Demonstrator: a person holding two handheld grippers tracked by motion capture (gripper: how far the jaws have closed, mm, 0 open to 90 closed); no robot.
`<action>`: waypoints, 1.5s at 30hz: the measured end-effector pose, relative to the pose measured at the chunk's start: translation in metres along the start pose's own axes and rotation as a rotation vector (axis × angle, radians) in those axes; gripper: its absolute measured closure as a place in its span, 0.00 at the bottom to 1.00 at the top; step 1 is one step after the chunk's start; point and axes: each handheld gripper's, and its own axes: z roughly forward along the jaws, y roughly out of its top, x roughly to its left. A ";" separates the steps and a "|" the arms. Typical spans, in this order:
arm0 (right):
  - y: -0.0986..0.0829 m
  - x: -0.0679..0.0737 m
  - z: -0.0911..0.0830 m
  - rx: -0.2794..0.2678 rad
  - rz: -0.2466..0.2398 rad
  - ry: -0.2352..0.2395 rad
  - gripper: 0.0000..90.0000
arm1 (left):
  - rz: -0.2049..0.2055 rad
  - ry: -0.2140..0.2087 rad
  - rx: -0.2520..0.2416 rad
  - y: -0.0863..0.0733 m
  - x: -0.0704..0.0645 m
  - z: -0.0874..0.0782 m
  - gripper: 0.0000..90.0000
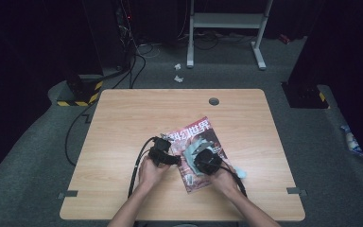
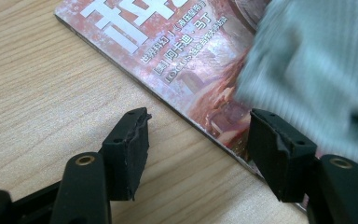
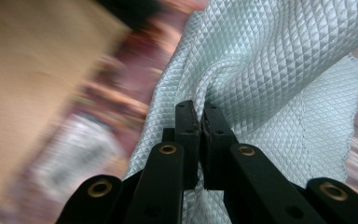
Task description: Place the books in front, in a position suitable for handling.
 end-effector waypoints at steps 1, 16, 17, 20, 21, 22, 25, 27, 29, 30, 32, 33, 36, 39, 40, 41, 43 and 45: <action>0.004 0.009 0.002 -0.003 -0.023 0.014 0.96 | -0.003 -0.002 -0.001 0.000 0.000 0.000 0.42; -0.029 -0.047 -0.015 0.018 0.117 -0.105 0.96 | 0.015 -0.015 -0.036 -0.004 0.000 0.001 0.43; -0.033 -0.056 -0.018 0.024 0.153 -0.117 0.96 | 0.015 -0.015 -0.037 -0.004 0.000 0.001 0.43; -0.047 -0.076 -0.025 0.032 0.231 -0.136 0.96 | 0.012 -0.015 -0.037 -0.004 0.000 0.001 0.43; -0.047 -0.074 -0.025 0.032 0.221 -0.143 0.97 | 0.012 -0.015 -0.037 -0.004 0.000 0.001 0.43; -0.044 -0.069 -0.024 0.046 0.184 -0.169 0.97 | 0.011 -0.015 -0.038 -0.005 0.000 0.001 0.43; -0.032 -0.049 -0.018 0.036 0.143 -0.111 0.97 | 0.013 -0.015 -0.037 -0.005 0.000 0.001 0.43; -0.020 -0.030 -0.011 0.018 0.091 -0.066 0.97 | 0.016 -0.015 -0.036 -0.004 0.001 0.000 0.43; -0.008 -0.006 -0.004 0.001 0.038 -0.007 0.97 | 0.019 -0.016 -0.035 -0.005 0.001 0.000 0.43; -0.001 0.006 -0.001 -0.008 0.004 0.016 0.97 | 0.016 -0.016 -0.035 -0.005 0.001 0.000 0.43; 0.009 0.027 0.004 -0.011 -0.051 0.048 0.97 | 0.016 -0.017 -0.035 -0.005 0.001 0.000 0.43; 0.016 0.038 0.007 -0.017 -0.085 0.063 0.97 | 0.016 -0.017 -0.035 -0.005 0.001 0.000 0.43; 0.023 0.050 0.010 -0.021 -0.125 0.069 0.97 | 0.017 -0.019 -0.036 -0.005 0.001 0.000 0.43; 0.020 0.043 0.010 -0.036 -0.099 0.102 0.96 | 0.018 -0.018 -0.037 -0.005 0.001 0.000 0.43; 0.016 0.036 0.009 -0.033 -0.089 0.086 0.96 | 0.018 -0.018 -0.037 -0.005 0.001 0.000 0.43; 0.014 0.032 0.008 -0.031 -0.079 0.070 0.96 | 0.018 -0.018 -0.036 -0.005 0.001 0.000 0.43; 0.004 0.012 0.004 -0.027 -0.034 0.023 0.96 | 0.019 -0.019 -0.039 -0.005 0.001 0.001 0.43; -0.006 -0.009 -0.001 -0.023 0.019 -0.026 0.96 | 0.018 -0.019 -0.038 -0.005 0.000 0.001 0.44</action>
